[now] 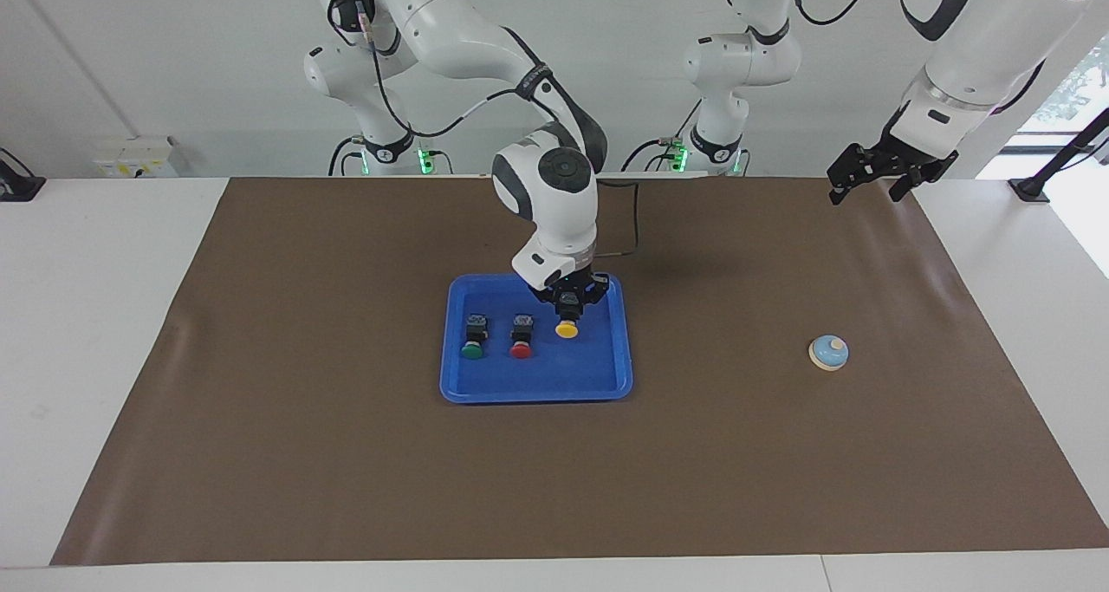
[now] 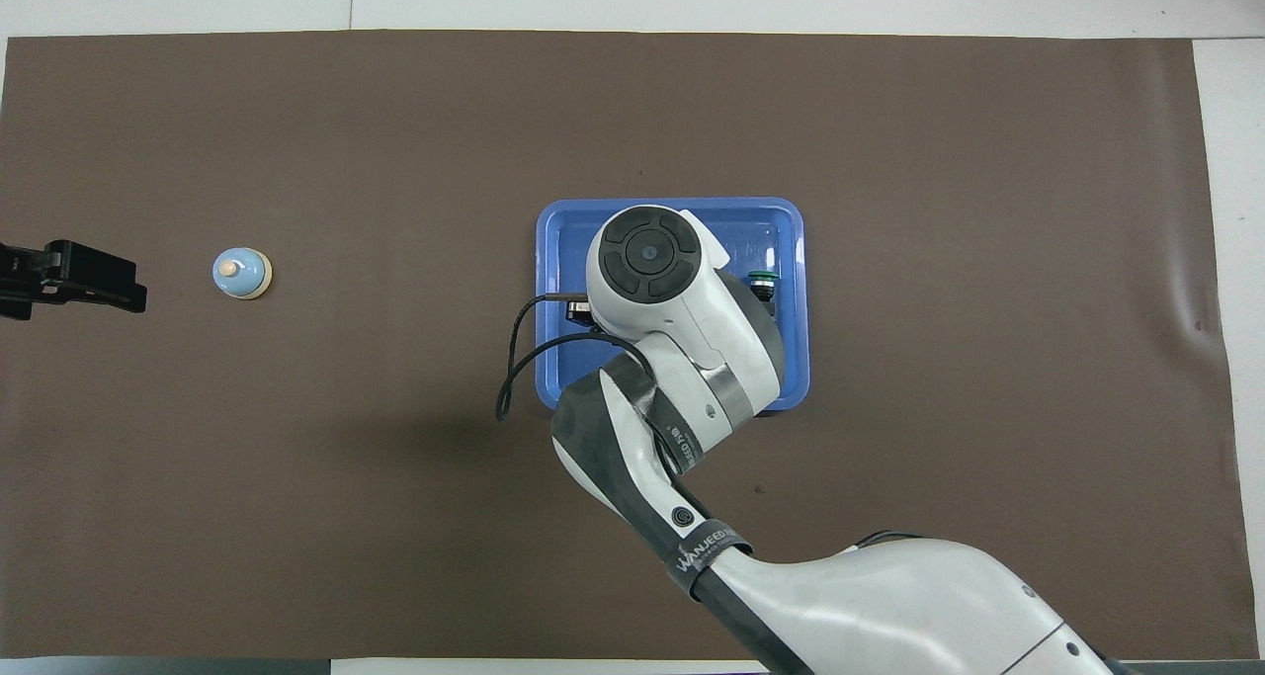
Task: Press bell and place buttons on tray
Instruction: 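Place the yellow button in the tray with the right gripper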
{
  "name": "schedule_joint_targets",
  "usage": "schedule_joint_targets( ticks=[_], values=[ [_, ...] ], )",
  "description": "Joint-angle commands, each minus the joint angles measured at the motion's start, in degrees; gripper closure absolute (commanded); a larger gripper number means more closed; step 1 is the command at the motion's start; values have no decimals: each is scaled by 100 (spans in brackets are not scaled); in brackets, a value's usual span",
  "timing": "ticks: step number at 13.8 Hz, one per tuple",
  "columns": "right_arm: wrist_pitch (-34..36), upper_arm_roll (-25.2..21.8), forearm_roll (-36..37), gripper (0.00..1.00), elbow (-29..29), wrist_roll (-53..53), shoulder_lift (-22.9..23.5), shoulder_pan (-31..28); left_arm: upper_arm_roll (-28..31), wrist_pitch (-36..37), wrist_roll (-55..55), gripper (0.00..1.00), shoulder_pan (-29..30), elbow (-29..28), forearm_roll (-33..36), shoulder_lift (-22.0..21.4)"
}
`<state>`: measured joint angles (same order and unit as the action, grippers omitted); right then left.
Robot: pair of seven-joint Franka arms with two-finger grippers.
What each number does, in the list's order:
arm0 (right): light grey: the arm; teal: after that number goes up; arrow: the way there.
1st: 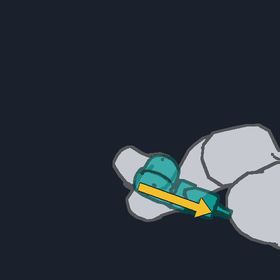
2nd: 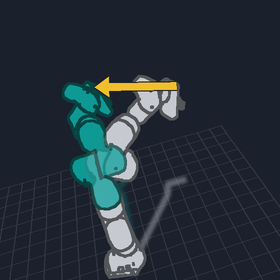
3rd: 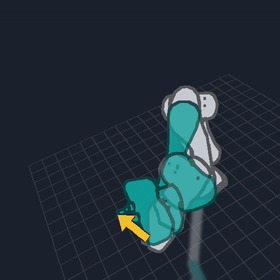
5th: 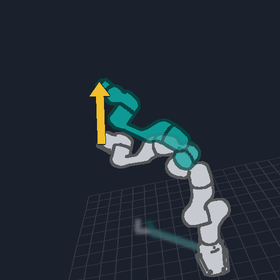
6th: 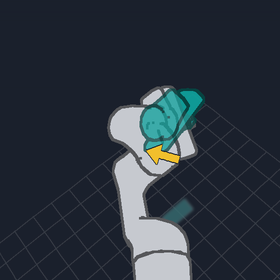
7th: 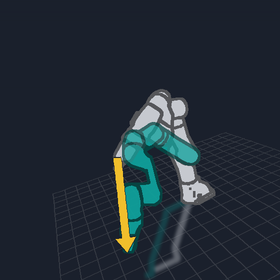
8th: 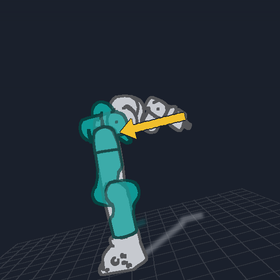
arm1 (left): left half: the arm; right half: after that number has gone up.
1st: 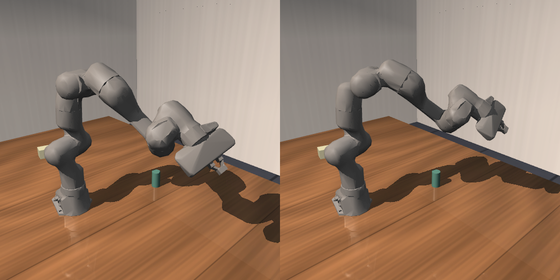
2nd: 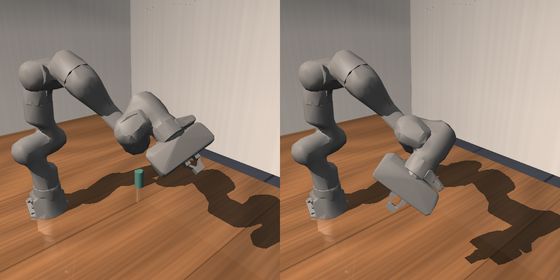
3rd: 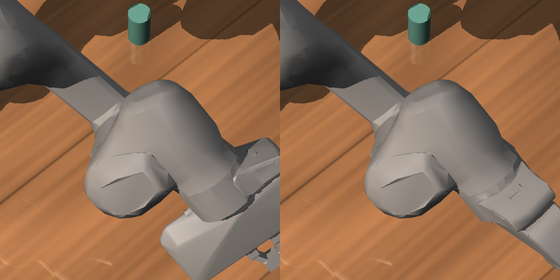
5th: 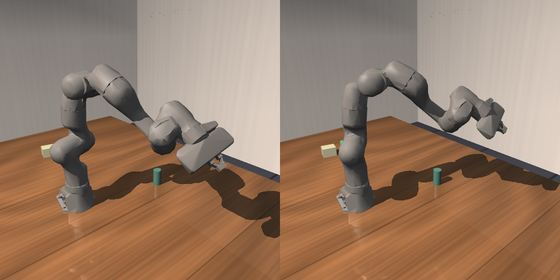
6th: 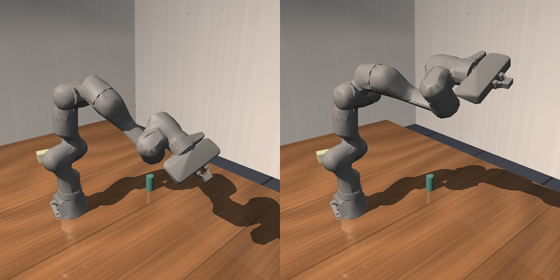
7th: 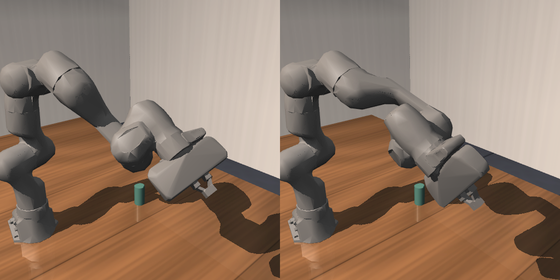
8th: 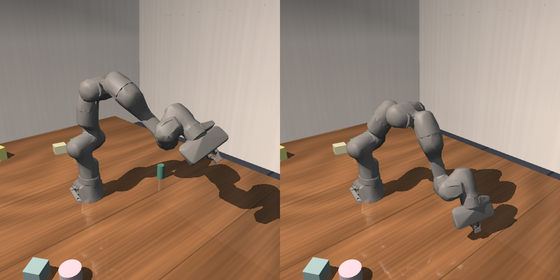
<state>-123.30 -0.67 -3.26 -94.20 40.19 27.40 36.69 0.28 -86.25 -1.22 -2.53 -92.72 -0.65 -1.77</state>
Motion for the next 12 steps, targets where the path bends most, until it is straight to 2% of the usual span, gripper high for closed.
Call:
schedule_joint_targets(
  ticks=[1, 2, 3, 4, 7, 9, 12],
  values=[
    [-97, -29, 35, 100, 51, 103, 64, -4, -2, 56, -45, 0, 15, -62, 3, -69],
    [-185, -29, 35, 91, -36, 95, 64, -4, -2, 56, -45, 0, 15, -62, 3, -69],
    [-247, -29, 44, 48, -81, 94, 55, -13, -2, 56, -45, 0, 15, -62, 3, -69],
    [-160, -29, 53, 0, -37, 103, 47, 13, -2, 56, -45, 0, 15, -62, 3, -69],
    [480, -38, 114, 0, 619, 68, 73, -56, -2, 56, -45, 0, 15, -62, 3, -69],
    [684, -56, 123, 0, 815, -28, -67, -302, -2, 56, -45, 0, 15, -62, 3, -69],
    [982, -73, 123, 0, 719, -887, -681, -802, -2, 56, -45, 0, 15, -62, 3, -69]
  ],
)
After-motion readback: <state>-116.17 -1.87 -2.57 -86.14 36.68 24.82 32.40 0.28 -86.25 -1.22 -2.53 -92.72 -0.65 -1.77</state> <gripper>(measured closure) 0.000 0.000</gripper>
